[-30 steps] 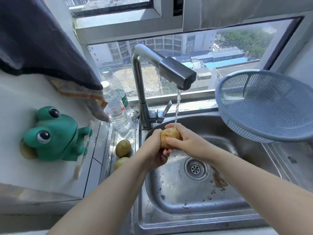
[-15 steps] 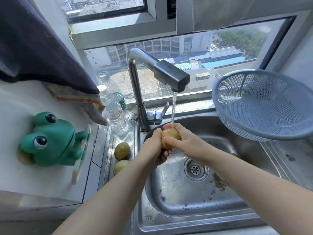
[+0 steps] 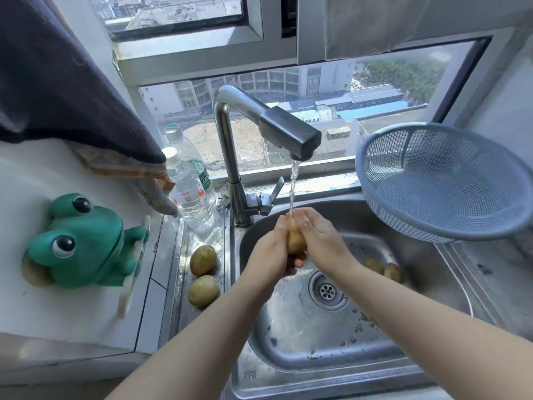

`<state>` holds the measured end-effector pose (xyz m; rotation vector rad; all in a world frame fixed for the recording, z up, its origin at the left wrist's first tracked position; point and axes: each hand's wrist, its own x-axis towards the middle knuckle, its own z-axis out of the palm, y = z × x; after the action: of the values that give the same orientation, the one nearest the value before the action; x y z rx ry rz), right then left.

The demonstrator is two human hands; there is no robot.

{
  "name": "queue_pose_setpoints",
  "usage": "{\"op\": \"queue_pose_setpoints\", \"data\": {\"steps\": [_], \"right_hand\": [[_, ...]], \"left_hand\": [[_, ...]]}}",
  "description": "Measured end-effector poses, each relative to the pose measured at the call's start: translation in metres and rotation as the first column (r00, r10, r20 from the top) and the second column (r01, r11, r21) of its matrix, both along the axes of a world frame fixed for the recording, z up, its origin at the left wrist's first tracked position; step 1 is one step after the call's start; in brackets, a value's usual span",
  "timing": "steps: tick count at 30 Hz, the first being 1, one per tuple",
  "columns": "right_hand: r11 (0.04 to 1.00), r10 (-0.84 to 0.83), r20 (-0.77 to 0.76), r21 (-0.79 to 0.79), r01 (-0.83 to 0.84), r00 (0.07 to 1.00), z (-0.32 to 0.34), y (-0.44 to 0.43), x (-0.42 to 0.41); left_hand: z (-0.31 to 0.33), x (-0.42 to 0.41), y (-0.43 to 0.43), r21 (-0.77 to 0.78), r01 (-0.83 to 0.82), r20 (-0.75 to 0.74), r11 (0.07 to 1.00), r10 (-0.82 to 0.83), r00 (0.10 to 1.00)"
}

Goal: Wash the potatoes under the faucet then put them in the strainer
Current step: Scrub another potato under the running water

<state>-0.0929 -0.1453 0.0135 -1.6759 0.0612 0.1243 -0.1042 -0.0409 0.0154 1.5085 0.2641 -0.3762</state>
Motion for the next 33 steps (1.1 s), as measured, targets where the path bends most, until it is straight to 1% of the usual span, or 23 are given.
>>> {"op": "queue_pose_setpoints", "data": {"steps": [2,4,6,8,10,13,17,18,20,22,23,25,26,28,31,33], "right_hand": [[0.984,0.181,-0.059,0.006,-0.180,0.982,-0.001,-0.005,-0.002],[0.945,0.314,-0.074,-0.073,-0.319,0.947,0.003,-0.011,-0.003],[0.896,0.397,-0.079,-0.183,-0.405,0.914,0.010,-0.016,-0.003],[0.819,0.472,-0.100,-0.317,-0.478,0.876,0.016,-0.022,-0.001],[0.769,0.502,-0.108,-0.397,-0.500,0.858,0.019,-0.023,0.001],[0.811,0.460,-0.042,-0.387,-0.439,0.887,0.017,-0.021,0.003],[0.849,0.406,0.015,-0.378,-0.371,0.914,0.008,-0.019,0.006],[0.879,0.368,0.026,-0.336,-0.339,0.929,0.004,-0.018,0.006],[0.966,0.222,0.044,-0.148,-0.214,0.974,-0.002,-0.015,0.006],[0.998,0.044,-0.011,0.034,-0.044,0.999,-0.005,-0.008,0.005],[0.995,-0.016,-0.052,0.098,0.021,0.999,-0.005,-0.004,0.005],[0.975,-0.075,-0.129,0.197,0.100,0.989,-0.006,0.002,0.006],[0.966,-0.089,-0.162,0.227,0.125,0.983,-0.006,0.004,0.006],[0.950,-0.134,-0.216,0.251,0.188,0.967,-0.006,0.006,0.006],[0.901,-0.227,-0.325,0.288,0.325,0.918,-0.009,0.005,0.005],[0.866,-0.236,-0.404,0.325,0.380,0.884,-0.009,0.004,0.004]], "left_hand": [[-0.001,0.001,0.006,-0.037,-0.018,-0.093,0.999,0.015,0.996],[-0.001,0.002,0.010,-0.083,-0.038,-0.198,0.996,0.021,0.980],[0.000,0.002,0.013,-0.106,-0.021,-0.263,0.994,-0.007,0.965],[0.002,0.003,0.016,-0.134,0.013,-0.306,0.991,-0.054,0.951],[0.002,0.005,0.020,-0.164,0.031,-0.340,0.986,-0.086,0.936],[0.003,0.008,0.020,-0.213,0.027,-0.337,0.977,-0.100,0.936],[0.001,0.001,0.015,-0.278,0.133,-0.217,0.951,-0.197,0.956],[-0.001,-0.001,0.014,-0.285,0.159,-0.183,0.945,-0.217,0.959],[-0.004,-0.005,0.012,-0.274,0.219,-0.116,0.936,-0.258,0.959],[-0.005,-0.006,0.009,-0.246,0.264,-0.048,0.933,-0.284,0.958],[-0.005,-0.005,0.009,-0.222,0.284,-0.015,0.933,-0.295,0.956],[-0.007,-0.003,0.010,-0.154,0.309,0.041,0.938,-0.307,0.951],[-0.008,-0.003,0.011,-0.119,0.310,0.059,0.943,-0.305,0.950],[-0.008,-0.003,0.013,-0.052,0.306,0.039,0.951,-0.304,0.952],[-0.013,-0.005,0.013,0.137,0.337,0.069,0.932,-0.348,0.935],[-0.019,-0.001,0.016,0.266,0.322,0.094,0.909,-0.357,0.929]]}}
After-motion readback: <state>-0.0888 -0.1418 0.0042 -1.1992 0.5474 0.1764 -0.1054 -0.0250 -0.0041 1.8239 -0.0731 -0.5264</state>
